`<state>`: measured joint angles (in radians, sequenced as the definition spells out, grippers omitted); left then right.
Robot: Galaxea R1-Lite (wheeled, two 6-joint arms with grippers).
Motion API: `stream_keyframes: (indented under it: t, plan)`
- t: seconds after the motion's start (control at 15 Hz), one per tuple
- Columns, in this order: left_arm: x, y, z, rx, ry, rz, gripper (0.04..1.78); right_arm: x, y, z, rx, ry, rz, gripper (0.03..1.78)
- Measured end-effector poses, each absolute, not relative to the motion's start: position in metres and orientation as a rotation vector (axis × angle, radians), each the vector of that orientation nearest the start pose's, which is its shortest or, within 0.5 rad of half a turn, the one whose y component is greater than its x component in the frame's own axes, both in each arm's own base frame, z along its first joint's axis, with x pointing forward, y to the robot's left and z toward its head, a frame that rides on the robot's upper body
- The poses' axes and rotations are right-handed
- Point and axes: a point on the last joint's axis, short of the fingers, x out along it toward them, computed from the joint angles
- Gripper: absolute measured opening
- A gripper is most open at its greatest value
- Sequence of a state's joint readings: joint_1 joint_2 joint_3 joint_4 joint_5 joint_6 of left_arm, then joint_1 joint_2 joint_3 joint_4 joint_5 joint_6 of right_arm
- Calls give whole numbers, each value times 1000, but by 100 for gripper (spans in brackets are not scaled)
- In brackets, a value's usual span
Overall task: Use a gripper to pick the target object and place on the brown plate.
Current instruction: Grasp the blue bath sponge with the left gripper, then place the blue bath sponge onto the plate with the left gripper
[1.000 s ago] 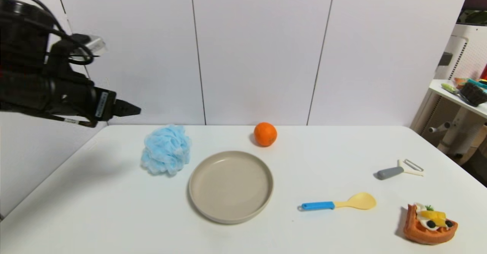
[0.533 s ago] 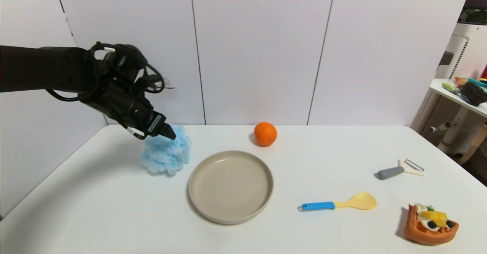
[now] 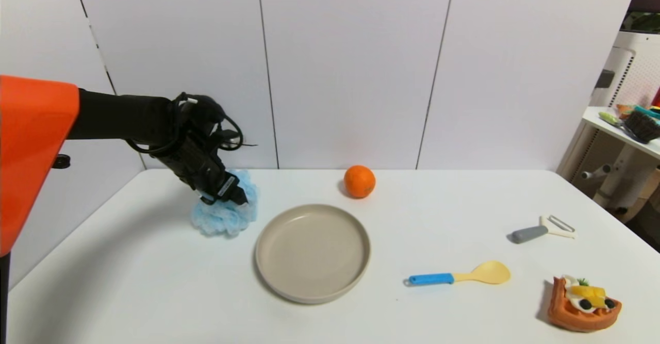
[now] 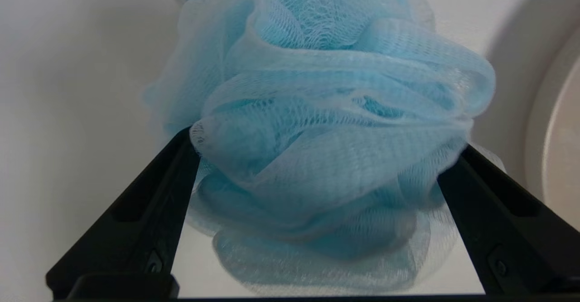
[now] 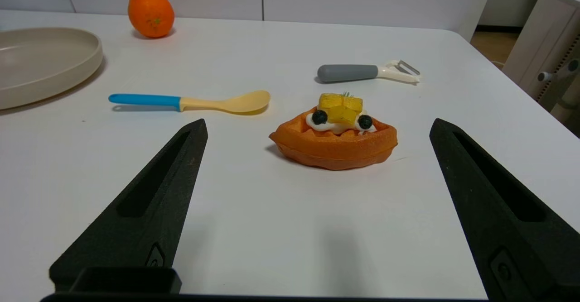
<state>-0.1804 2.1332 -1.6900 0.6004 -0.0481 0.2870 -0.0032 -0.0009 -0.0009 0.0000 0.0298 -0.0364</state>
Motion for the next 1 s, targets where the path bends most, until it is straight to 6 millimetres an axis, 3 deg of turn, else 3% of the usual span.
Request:
stream_keyframes:
  t: [0.33, 0.47, 0.67, 0.87, 1.0]
  plan:
    - [405, -75, 134, 324, 1067, -361, 166, -23, 1, 76, -36, -3, 27, 169]
    - [404, -75, 129, 326, 1087, -366, 131, -23, 1, 76, -36, -2, 27, 169]
    - [403, -75, 130, 331, 1087, -370, 94, -23, 1, 76, -36, -2, 27, 169]
    - [399, -75, 144, 330, 1050, -369, 70, -23, 1, 76, -36, -2, 27, 169]
    - [393, -77, 162, 331, 1000, -368, 65, -23, 1, 76, -36, -2, 27, 169]
